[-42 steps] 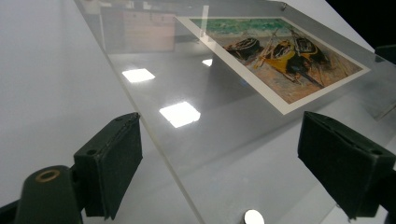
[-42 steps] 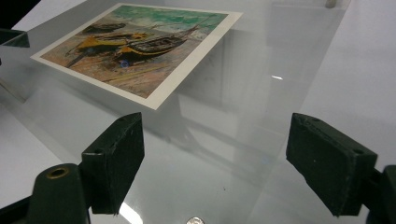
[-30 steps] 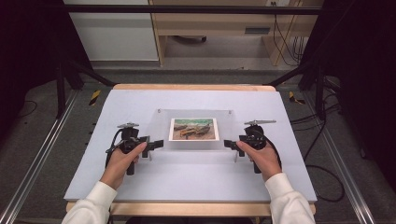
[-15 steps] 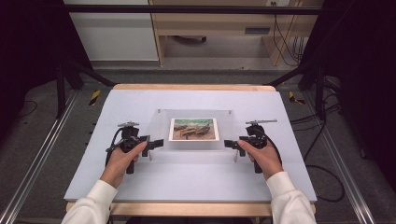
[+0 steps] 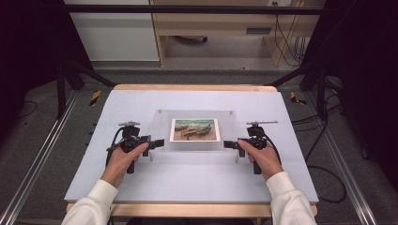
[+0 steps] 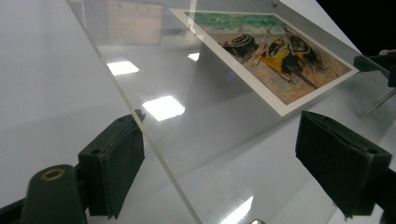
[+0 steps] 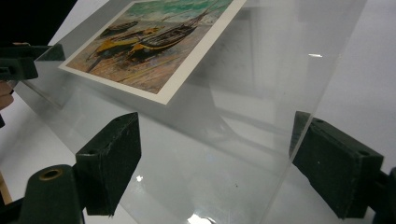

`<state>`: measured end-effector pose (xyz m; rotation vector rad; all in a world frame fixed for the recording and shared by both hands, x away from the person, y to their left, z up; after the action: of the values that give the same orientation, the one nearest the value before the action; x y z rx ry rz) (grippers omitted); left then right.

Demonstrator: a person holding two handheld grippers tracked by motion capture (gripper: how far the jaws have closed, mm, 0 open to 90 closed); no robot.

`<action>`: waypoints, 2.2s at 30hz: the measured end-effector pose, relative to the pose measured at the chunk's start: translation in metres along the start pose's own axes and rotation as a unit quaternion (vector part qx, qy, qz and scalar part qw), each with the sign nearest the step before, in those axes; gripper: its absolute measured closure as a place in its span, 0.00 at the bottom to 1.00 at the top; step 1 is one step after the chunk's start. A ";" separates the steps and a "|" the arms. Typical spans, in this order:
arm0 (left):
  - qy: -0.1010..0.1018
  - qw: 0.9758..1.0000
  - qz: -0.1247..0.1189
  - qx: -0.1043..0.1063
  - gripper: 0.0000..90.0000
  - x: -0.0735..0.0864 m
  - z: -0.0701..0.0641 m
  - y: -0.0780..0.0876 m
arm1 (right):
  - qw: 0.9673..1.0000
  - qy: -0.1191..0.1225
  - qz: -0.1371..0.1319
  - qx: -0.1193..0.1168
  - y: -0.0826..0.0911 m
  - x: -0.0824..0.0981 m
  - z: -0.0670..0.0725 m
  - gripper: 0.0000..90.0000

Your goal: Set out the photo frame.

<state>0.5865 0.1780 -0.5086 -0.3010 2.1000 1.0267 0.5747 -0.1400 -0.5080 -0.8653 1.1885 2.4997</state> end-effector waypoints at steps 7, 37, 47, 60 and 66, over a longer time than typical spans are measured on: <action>0.000 1.000 0.000 -0.020 0.20 -0.004 0.000 -0.001 | 1.000 0.003 -0.002 0.008 0.002 0.000 0.000 0.21; -0.045 0.995 -0.062 -0.059 0.33 -0.023 -0.007 -0.004 | 0.992 0.066 -0.075 0.081 0.006 -0.021 -0.007 0.24; -0.052 0.993 -0.074 -0.073 0.38 -0.018 -0.013 0.004 | 0.989 0.098 -0.070 0.089 0.012 -0.015 -0.002 0.25; -0.054 0.991 -0.088 -0.082 0.50 -0.011 -0.019 0.018 | 0.982 0.135 -0.062 0.117 0.024 -0.002 0.006 0.31; -0.039 0.991 -0.091 -0.087 0.52 -0.010 -0.020 0.019 | 0.982 0.135 -0.065 0.118 0.026 -0.001 0.005 0.34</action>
<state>0.5733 0.1738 -0.4825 -0.5202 1.8788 1.0946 0.5616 -0.1523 -0.4890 -1.2013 1.4247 2.1332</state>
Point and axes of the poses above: each handheld gripper's, and its own axes: y roughly backward along the jaws, x roughly out of its underside, z roughly to its left, the point moved 9 cm from there along -y, roughly forward along the jaws, and after that the axes turned 1 degree about -y, right-handed, at the moved point
